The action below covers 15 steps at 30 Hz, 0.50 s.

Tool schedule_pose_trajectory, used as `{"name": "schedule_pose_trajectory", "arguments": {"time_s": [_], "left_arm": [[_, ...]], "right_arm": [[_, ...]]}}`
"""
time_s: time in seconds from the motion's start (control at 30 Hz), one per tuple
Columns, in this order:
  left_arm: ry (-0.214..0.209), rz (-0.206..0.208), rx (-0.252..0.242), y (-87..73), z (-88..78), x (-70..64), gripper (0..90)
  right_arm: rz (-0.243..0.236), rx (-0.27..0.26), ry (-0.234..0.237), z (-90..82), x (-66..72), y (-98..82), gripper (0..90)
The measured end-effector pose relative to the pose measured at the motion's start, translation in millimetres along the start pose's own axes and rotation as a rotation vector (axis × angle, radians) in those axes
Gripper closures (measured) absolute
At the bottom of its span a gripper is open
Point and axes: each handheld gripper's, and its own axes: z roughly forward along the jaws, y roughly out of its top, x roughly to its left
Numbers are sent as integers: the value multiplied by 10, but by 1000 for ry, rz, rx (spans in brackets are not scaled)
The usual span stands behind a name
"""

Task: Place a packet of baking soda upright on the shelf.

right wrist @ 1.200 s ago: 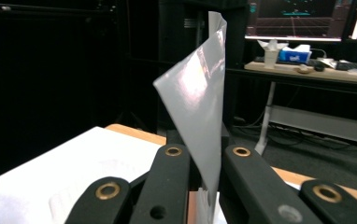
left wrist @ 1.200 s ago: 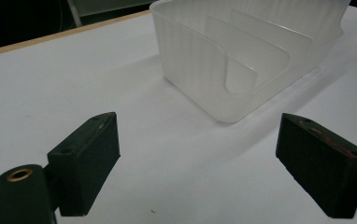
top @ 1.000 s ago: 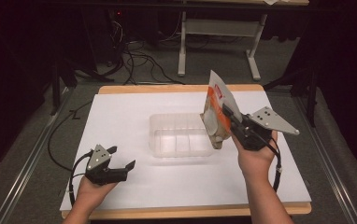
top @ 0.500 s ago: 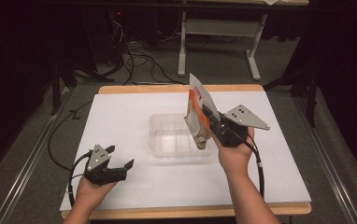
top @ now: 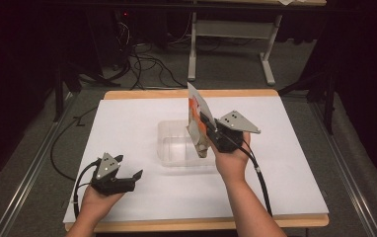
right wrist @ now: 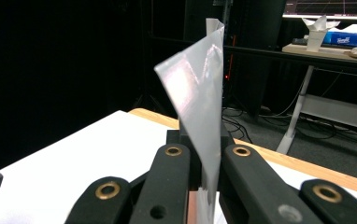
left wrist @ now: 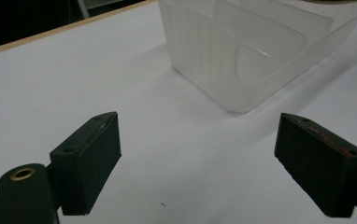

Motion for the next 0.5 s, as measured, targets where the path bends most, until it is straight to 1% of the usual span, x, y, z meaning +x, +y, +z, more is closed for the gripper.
{"name": "schedule_pose_trajectory", "arguments": {"time_s": [0.1, 0.17, 0.3, 0.5], "left_arm": [[-6, 0, 2, -2, 2, -16, 149], [-4, 1, 1, -4, -10, -15, 148], [-1, -15, -9, -6, -31, 20, 148], [0, -8, -6, -6, -14, 12, 148]], "right_arm": [[1, 6, 0, 43, 4, -19, 900], [-3, 11, -10, 91, 16, -31, 900], [-5, 5, -14, 107, 4, -25, 900], [0, 9, -24, 113, -2, -22, 900]]}}
